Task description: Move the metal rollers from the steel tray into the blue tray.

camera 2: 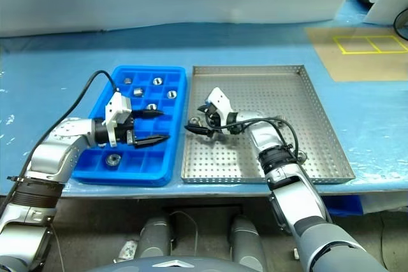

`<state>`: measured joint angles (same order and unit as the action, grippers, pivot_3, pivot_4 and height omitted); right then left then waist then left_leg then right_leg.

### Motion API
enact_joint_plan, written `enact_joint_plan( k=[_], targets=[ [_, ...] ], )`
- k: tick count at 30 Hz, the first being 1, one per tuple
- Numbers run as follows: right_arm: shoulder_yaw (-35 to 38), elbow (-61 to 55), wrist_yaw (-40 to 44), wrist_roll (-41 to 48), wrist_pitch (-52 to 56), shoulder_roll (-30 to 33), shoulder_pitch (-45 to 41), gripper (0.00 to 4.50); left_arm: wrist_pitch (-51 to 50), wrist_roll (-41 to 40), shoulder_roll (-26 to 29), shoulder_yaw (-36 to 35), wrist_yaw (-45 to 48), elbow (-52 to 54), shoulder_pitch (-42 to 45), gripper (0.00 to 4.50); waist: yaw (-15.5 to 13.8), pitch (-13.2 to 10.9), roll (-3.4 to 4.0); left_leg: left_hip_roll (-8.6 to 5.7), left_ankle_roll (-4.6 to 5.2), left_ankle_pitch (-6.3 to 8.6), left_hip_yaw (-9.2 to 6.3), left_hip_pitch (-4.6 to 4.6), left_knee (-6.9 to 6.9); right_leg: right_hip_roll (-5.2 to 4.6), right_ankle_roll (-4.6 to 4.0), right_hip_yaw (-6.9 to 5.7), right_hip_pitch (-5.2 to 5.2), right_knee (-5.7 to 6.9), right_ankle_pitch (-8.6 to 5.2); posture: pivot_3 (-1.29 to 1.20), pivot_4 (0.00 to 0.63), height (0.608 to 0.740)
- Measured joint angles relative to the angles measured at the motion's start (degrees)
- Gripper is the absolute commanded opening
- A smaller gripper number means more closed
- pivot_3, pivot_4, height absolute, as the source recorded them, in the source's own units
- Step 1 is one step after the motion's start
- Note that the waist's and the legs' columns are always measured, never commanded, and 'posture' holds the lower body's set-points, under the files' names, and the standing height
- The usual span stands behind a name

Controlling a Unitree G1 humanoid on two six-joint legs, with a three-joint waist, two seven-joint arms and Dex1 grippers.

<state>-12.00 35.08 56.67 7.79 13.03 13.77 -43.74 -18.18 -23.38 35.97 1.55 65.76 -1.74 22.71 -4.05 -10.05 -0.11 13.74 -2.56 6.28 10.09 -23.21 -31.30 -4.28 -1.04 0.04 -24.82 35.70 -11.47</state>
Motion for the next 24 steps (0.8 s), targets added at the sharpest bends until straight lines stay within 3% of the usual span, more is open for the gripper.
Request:
enact_joint_plan(
  k=[10, 24],
  targets=[
    [1.3, -1.4, 2.8, 0.4, 3.9, 4.1, 1.0, 4.50, 0.2, 0.9, 0.0, 0.2, 0.0, -0.2, 0.0, 4.36, 0.3, 0.0, 0.00, 0.03, -0.01, 0.00, 0.01, -0.07, 0.10, 0.06, -0.01, 0.02, -0.17, -0.07, 0.00, -0.07, 0.150, 0.740],
    [-0.7, 1.0, 1.6, -2.3, 1.4, -1.0, 1.4, 4.50, 0.8, 1.7, -0.1, 0.2, 0.0, -0.5, 0.0, 4.36, 0.2, 0.0, 0.00, 0.02, -0.01, 0.00, 0.02, -0.10, 0.10, 0.03, -0.01, 0.01, -0.18, -0.08, 0.00, -0.06, 0.150, 0.740]
  ],
)
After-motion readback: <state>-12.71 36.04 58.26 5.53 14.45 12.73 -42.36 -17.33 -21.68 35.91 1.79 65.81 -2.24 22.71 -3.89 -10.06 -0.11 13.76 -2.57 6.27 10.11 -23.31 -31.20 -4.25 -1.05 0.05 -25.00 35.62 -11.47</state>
